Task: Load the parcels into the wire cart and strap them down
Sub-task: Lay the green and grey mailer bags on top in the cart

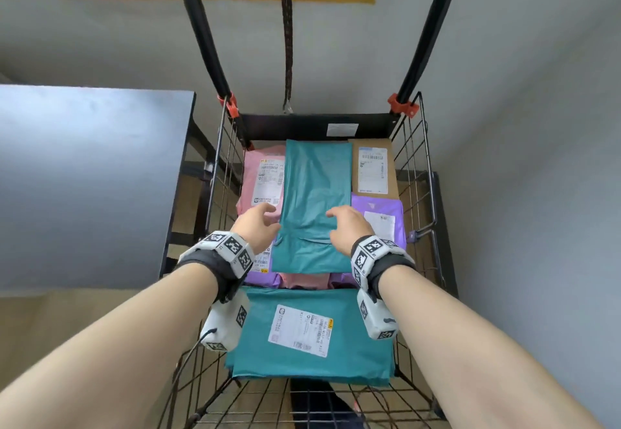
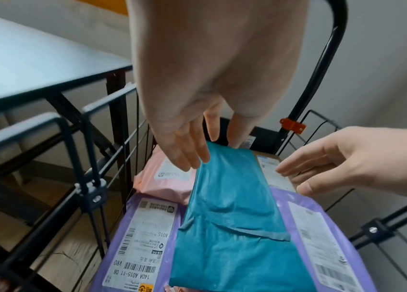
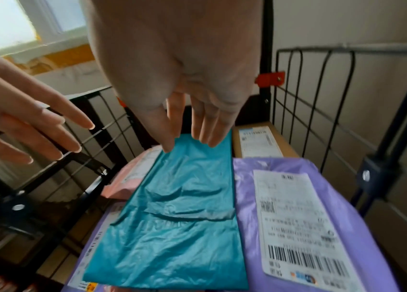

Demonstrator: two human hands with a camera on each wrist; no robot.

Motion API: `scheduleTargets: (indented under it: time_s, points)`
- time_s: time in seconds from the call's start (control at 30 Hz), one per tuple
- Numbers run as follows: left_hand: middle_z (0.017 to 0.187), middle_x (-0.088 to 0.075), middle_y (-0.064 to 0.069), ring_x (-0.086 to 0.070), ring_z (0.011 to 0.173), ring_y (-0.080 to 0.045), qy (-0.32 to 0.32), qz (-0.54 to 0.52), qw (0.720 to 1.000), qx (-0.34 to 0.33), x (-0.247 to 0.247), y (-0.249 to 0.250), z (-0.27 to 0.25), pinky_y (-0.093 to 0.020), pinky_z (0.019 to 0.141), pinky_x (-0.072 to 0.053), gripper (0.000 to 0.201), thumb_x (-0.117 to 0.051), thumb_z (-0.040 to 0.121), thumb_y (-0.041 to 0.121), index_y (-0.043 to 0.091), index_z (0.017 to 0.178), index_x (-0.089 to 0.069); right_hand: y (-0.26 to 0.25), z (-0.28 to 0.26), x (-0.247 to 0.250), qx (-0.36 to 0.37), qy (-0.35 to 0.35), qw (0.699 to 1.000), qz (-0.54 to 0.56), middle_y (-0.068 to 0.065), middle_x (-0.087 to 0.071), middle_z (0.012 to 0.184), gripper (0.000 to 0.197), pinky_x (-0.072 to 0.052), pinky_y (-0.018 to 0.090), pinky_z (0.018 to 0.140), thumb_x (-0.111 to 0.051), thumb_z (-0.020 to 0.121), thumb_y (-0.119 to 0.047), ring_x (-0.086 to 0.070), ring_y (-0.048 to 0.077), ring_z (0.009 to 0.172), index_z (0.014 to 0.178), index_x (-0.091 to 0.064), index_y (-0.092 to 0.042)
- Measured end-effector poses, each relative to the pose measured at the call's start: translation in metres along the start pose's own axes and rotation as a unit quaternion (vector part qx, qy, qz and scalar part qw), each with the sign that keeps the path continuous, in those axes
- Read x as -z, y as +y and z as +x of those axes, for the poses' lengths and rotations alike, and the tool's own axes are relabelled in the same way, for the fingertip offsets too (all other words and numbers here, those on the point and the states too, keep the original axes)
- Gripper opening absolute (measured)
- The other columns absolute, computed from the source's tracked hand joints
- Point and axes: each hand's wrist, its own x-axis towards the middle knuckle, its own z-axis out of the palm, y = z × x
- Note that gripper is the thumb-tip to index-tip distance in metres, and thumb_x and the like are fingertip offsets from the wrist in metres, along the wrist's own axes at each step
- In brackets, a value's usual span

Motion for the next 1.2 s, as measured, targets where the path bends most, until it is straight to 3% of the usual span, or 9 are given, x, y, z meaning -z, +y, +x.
scheduleTargets:
  time_s: [0.23,0.3,0.43,0.7,0.97,1.2]
  points:
    - [0.115,-0.065,-0.007,-0.064,0.097,-0.024,0.036,0.101,0.992,-0.063,0.062,-0.014,-0.085,-0.031,0.082,-0.051,0.036,-0.047,0.094,0.026,0.018,0.129,-0.046,-0.090,-0.079,0.015,0.055,0.016,0.995,-0.076,0.008,-0.050,0.137,0.044,-0.042,0.035,0.098,-0.047,0.091,-0.005,-0.051,0.027,0.122,0.133,-0.050,-0.017]
    - [0.115,-0.065,-0.007,-0.061,0.103,-0.027,0.066,0.123,0.987,-0.075,0.088,-0.028,-0.112,-0.030,0.084,-0.046,0.033,-0.045,0.094,0.027,0.018,0.126,-0.049,-0.124,-0.101,0.012,0.079,0.025,0.992,-0.092,0.009,-0.051,0.136,0.043,-0.042,0.036,0.099,-0.048,0.091,-0.006,-0.050,0.028,0.123,0.132,-0.051,-0.015]
    - [0.123,-0.061,-0.009,-0.056,0.113,-0.029,0.110,0.130,0.984,-0.041,0.140,-0.080,-0.163,-0.029,0.091,-0.042,0.034,-0.044,0.094,0.026,0.018,0.125,-0.051,-0.196,-0.143,-0.008,0.127,0.060,0.985,-0.097,0.013,-0.055,0.131,0.038,-0.044,0.038,0.099,-0.048,0.089,-0.005,-0.052,0.031,0.121,0.125,-0.057,-0.011]
    - [0.125,-0.060,-0.007,-0.056,0.114,-0.026,0.188,0.149,0.971,0.007,0.245,-0.203,-0.264,-0.030,0.094,-0.042,0.030,-0.043,0.095,0.028,0.020,0.123,-0.054,-0.336,-0.192,-0.093,0.192,0.064,0.970,-0.134,0.006,-0.052,0.136,0.036,-0.042,0.037,0.103,-0.049,0.093,-0.020,-0.051,0.027,0.123,0.129,-0.053,-0.019]
    - [0.120,-0.061,-0.005,-0.057,0.110,-0.024,0.247,0.138,0.957,0.058,0.349,-0.313,-0.307,-0.031,0.094,-0.044,0.028,-0.043,0.096,0.031,0.017,0.115,-0.058,-0.473,-0.191,-0.155,0.285,0.042,0.941,-0.174,0.003,-0.052,0.136,0.042,-0.042,0.033,0.101,-0.057,0.088,-0.021,-0.049,0.024,0.125,0.130,-0.052,-0.020]
    - [0.117,-0.062,-0.005,-0.058,0.108,-0.022,0.281,0.130,0.946,0.100,0.439,-0.394,-0.283,-0.031,0.088,-0.044,0.026,-0.044,0.095,0.028,0.016,0.112,-0.060,-0.595,-0.134,-0.193,0.332,0.016,0.925,-0.187,0.007,-0.050,0.136,0.042,-0.041,0.034,0.103,-0.057,0.089,-0.022,-0.048,0.025,0.125,0.131,-0.051,-0.017]
